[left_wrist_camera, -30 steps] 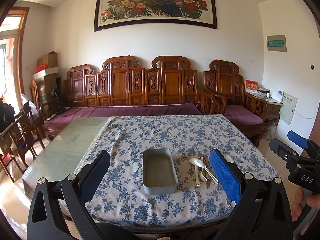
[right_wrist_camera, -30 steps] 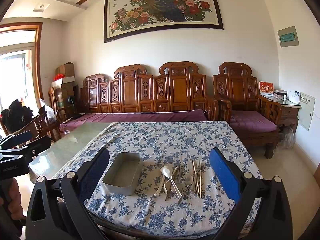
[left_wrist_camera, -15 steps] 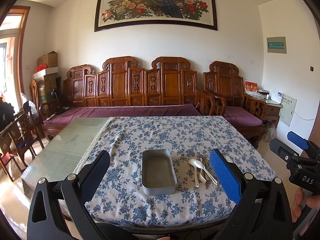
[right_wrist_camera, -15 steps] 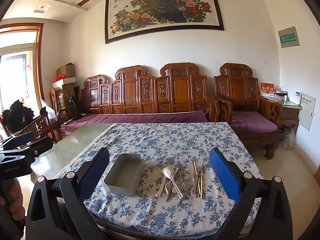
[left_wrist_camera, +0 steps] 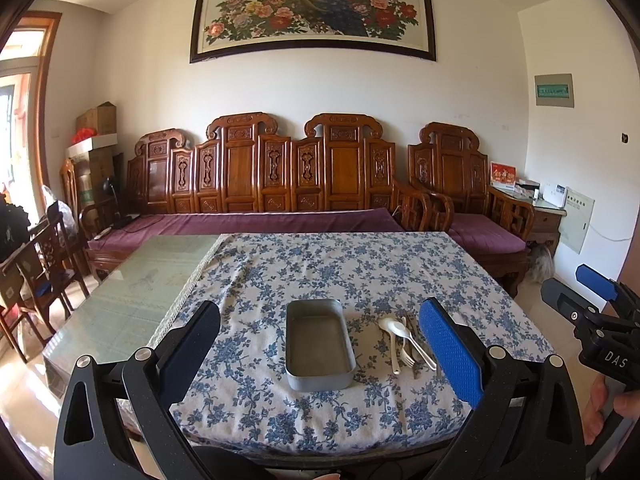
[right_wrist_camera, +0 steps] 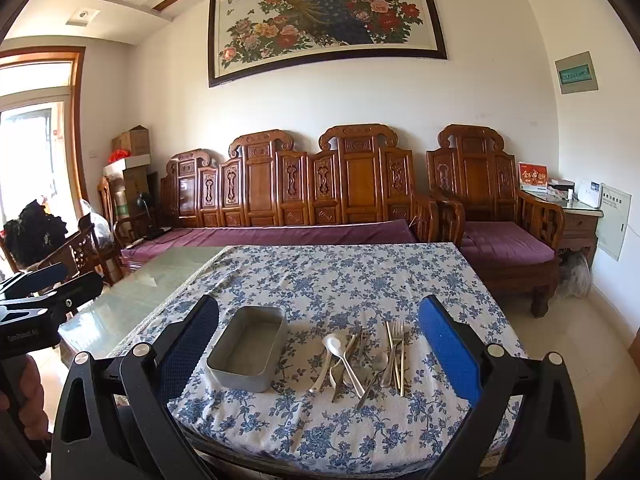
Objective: Organize utensils
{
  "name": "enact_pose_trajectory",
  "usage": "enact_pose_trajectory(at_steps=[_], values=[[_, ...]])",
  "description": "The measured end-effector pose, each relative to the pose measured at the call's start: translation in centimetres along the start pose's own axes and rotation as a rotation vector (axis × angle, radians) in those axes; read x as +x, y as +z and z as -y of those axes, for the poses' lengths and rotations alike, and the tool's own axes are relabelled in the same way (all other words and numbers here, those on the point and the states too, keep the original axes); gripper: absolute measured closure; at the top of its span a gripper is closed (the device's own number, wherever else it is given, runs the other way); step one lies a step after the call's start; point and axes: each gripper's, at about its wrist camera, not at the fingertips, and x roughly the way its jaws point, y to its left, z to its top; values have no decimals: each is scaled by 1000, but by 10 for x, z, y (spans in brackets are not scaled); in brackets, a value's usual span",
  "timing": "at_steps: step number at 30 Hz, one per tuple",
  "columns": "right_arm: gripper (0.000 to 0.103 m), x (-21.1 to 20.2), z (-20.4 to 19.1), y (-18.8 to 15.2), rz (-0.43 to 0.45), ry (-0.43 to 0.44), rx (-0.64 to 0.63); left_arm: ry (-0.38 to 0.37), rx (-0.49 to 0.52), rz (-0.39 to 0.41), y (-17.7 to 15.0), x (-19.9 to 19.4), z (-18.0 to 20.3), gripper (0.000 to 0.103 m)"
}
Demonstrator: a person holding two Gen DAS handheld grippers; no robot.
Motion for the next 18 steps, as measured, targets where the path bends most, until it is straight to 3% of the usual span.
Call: enact_pose_trajectory(at_steps=[18], values=[[2, 1, 0, 1, 3, 4, 0, -4, -2, 6, 1, 0, -1, 6]])
